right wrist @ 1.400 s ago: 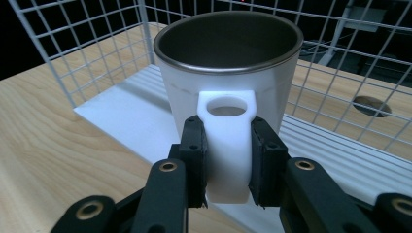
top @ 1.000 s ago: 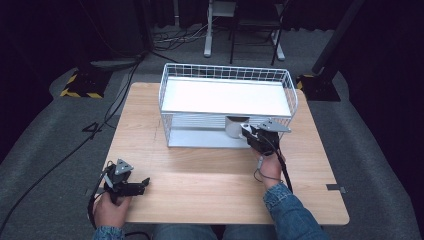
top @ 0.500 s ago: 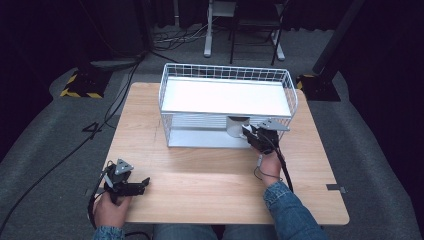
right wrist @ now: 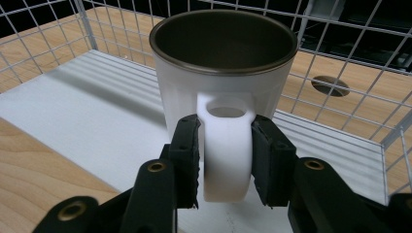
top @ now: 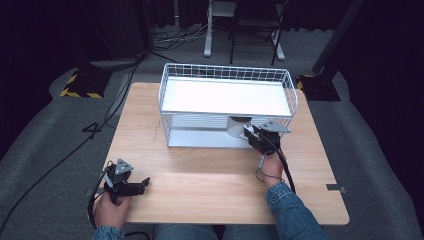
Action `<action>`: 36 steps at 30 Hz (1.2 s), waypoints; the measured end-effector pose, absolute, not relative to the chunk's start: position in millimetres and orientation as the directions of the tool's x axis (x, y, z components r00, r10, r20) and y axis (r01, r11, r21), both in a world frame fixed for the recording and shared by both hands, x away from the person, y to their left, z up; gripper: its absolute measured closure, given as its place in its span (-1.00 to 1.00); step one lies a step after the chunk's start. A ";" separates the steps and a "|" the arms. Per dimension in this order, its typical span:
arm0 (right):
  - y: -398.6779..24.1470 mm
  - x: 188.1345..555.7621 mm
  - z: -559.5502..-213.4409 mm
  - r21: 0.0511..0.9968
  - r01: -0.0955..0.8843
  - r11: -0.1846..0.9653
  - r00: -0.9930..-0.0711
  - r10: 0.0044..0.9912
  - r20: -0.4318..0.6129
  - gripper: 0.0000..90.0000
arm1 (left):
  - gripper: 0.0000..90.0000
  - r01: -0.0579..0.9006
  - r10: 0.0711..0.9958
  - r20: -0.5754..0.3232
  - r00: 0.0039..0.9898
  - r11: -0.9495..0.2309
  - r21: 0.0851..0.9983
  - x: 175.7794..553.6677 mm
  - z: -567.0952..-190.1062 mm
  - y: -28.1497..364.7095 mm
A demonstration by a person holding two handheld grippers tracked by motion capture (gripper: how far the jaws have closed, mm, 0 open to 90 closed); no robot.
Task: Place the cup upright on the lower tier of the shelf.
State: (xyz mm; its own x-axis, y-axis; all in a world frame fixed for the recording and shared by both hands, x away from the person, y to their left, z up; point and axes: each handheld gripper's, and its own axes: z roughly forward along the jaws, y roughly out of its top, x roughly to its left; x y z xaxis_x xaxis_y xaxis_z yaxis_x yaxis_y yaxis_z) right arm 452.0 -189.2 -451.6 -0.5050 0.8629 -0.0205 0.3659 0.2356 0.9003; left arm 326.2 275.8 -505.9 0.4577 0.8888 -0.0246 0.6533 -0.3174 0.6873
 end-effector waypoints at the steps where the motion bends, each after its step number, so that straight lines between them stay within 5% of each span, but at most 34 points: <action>1: -189.1 451.8 -451.5 0.900 0.366 0.238 -0.504 0.863 -0.024 0.42 | -0.77 0.653 0.889 -0.025 0.457 -0.317 0.687 326.2 -505.9 275.8; 9: -193.4 446.5 -444.4 0.902 0.375 0.216 -0.513 0.858 0.008 0.18 | -0.77 0.653 0.889 -0.025 0.458 -0.318 0.687 326.2 -505.9 275.8; 28: -217.3 400.3 -411.0 0.904 0.373 0.208 -0.596 0.800 0.062 0.00 | -0.77 0.653 0.888 -0.025 0.459 -0.318 0.687 326.2 -505.9 275.8; 36: -237.3 383.5 -404.7 0.898 0.377 0.226 -0.633 0.771 0.072 -0.27 | -0.77 0.652 0.890 -0.023 0.456 -0.317 0.688 326.6 -505.9 275.8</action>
